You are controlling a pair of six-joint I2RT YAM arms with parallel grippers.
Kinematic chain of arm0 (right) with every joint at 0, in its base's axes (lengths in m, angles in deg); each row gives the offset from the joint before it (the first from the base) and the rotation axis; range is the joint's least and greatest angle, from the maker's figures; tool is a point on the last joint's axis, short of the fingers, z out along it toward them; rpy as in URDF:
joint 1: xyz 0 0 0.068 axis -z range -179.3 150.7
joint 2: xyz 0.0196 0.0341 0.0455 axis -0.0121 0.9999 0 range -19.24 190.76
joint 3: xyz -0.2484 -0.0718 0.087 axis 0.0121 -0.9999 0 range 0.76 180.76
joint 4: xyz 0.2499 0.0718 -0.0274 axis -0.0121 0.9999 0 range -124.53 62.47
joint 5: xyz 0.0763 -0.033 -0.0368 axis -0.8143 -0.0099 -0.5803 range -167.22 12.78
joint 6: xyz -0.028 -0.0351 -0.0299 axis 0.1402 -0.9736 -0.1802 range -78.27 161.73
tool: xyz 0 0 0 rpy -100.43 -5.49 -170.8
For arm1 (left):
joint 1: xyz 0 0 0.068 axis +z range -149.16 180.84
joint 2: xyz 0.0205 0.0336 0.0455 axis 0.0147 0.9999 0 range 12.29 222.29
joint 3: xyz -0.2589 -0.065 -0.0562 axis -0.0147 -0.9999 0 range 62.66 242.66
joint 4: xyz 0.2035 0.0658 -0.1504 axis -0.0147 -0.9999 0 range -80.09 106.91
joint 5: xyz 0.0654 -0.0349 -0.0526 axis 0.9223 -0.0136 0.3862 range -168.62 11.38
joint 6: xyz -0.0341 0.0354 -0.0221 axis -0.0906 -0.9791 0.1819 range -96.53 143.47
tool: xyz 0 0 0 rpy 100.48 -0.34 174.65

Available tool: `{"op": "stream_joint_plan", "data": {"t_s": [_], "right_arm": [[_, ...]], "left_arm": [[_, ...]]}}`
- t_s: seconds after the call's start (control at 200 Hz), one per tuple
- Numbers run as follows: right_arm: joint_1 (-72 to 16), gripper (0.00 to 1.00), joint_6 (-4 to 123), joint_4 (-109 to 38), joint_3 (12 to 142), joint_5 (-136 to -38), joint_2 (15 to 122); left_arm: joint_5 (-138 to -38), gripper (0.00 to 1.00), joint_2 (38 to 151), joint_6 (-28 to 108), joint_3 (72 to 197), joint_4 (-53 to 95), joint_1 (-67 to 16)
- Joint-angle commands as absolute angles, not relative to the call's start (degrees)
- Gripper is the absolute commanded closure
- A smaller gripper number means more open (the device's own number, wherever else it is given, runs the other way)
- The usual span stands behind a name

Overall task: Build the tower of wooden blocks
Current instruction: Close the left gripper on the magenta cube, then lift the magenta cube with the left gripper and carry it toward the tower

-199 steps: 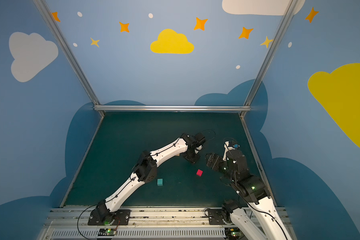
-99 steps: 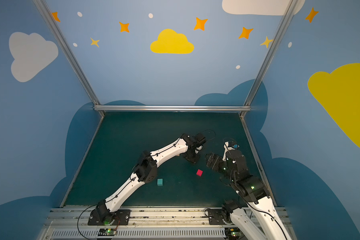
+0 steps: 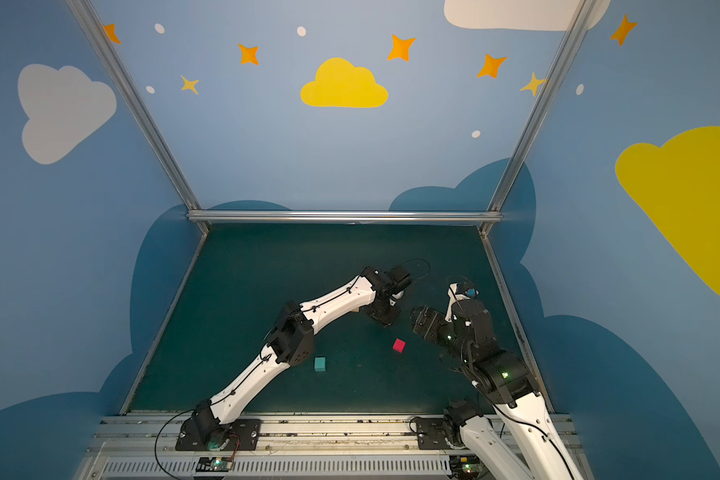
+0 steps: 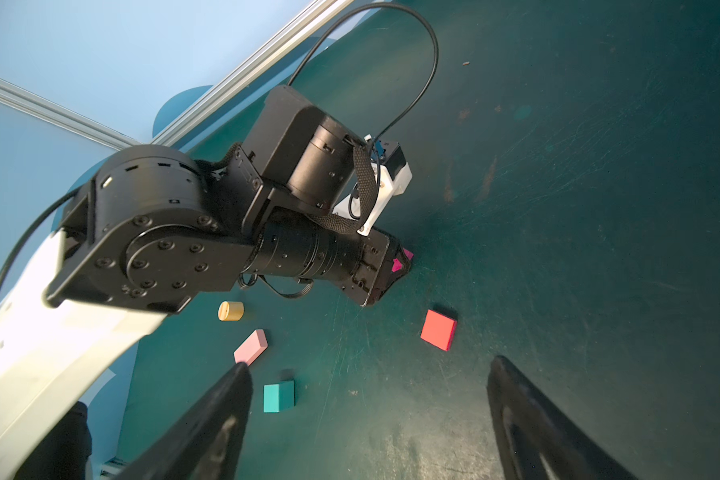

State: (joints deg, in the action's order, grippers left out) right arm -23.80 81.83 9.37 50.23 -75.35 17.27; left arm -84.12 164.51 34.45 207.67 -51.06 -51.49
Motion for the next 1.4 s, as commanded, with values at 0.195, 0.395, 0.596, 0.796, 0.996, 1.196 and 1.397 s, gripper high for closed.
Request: {"op": "stream_joint_plan", "data": {"t_s": [0.195, 0.395, 0.596, 0.796, 0.996, 1.196, 1.397], "right_arm": [[-23.47, 0.13, 81.76, 8.27, 49.63, -75.9, 18.1], [-23.34, 0.13, 81.71, 8.27, 49.65, -76.08, 18.2], [-23.27, 0.13, 81.8, 8.26, 49.76, -76.24, 18.14], [-23.23, 0.13, 82.07, 8.23, 50.09, -76.78, 17.93], [-23.22, 0.13, 82.16, 9.2, 51.17, -77.02, 17.43], [-23.23, 0.13, 81.9, 10.08, 52.78, -77.74, 16.1], [-23.3, 0.13, 82.33, 10.22, 53.32, -78.7, 15.55]], "left_arm": [[-82.76, 0.57, 163.93, 34.67, 207.83, -51.41, -51.18], [-82.75, 0.61, 163.98, 34.76, 207.85, -51.56, -51.18], [-82.36, 0.69, 163.64, 35.09, 207.94, -51.72, -51.11], [-83.25, 0.75, 161.62, 37.19, 208.29, -53.11, -50.57], [-84.2, 0.76, 158.36, 39.26, 209.16, -54.98, -49.14], [-82.77, 0.76, 155.57, 39.79, 212.15, -58.49, -48.36], [-80.82, 0.75, 151.73, 40.15, 212.78, -59.92, -47.52]]}}
